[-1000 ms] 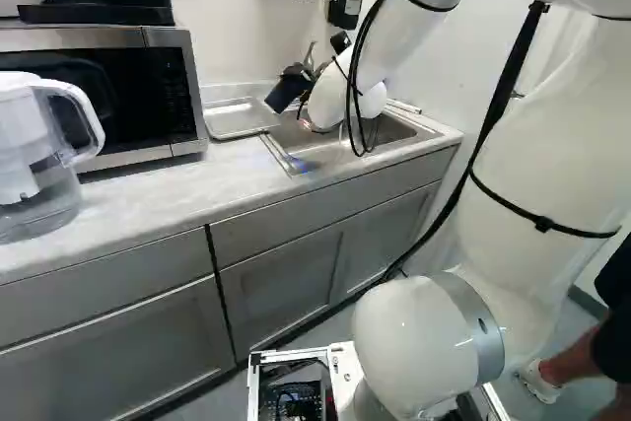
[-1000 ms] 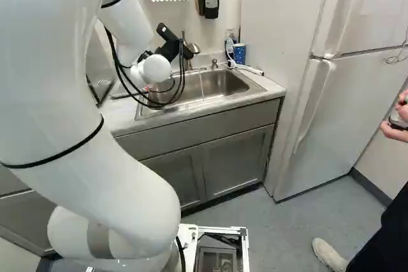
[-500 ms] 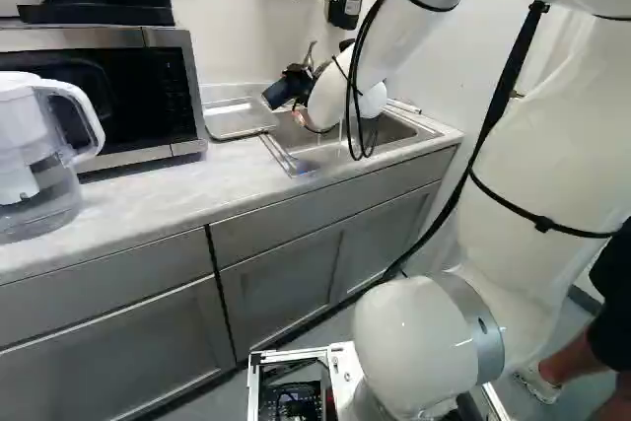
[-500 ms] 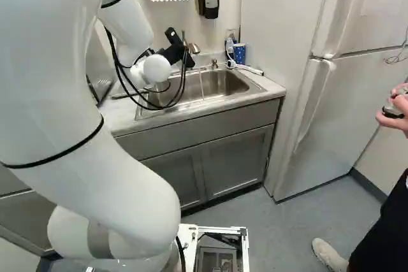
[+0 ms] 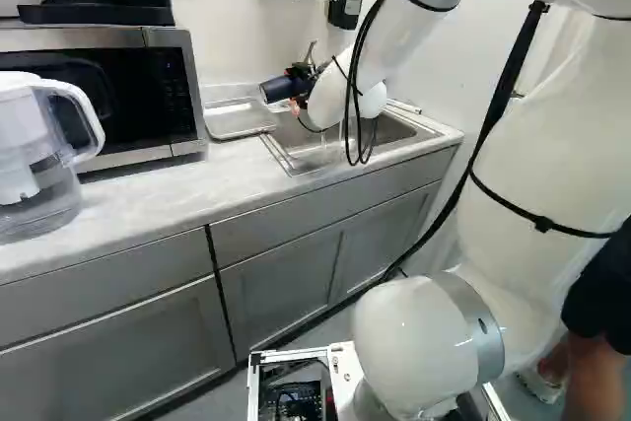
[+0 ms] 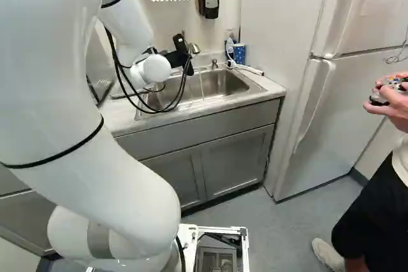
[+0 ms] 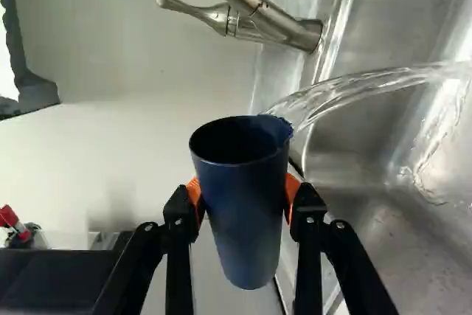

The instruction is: Rinse the cup and place it in the tray

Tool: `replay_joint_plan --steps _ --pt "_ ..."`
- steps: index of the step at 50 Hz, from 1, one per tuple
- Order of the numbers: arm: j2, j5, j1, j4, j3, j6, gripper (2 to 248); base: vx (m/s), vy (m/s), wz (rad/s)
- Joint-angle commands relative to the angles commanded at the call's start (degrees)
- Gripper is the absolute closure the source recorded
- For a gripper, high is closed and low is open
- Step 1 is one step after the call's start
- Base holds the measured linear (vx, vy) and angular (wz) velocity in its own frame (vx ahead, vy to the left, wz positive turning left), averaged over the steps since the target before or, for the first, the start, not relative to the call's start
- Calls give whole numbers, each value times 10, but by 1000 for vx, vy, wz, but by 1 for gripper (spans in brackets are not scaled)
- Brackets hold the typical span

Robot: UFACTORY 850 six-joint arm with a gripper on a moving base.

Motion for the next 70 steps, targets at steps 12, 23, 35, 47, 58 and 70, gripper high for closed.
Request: replay_joint_plan --steps 12,23,35,47,58,70 --pt "0 0 0 0 0 72 126 0 0 0" --pt "0 0 0 0 0 138 126 0 0 0" --pt "0 0 0 0 0 212 126 0 0 0" --pt "0 0 0 0 0 283 126 0 0 0" --pt "0 0 0 0 0 349 126 0 0 0" --pt "0 0 0 0 0 391 126 0 0 0"
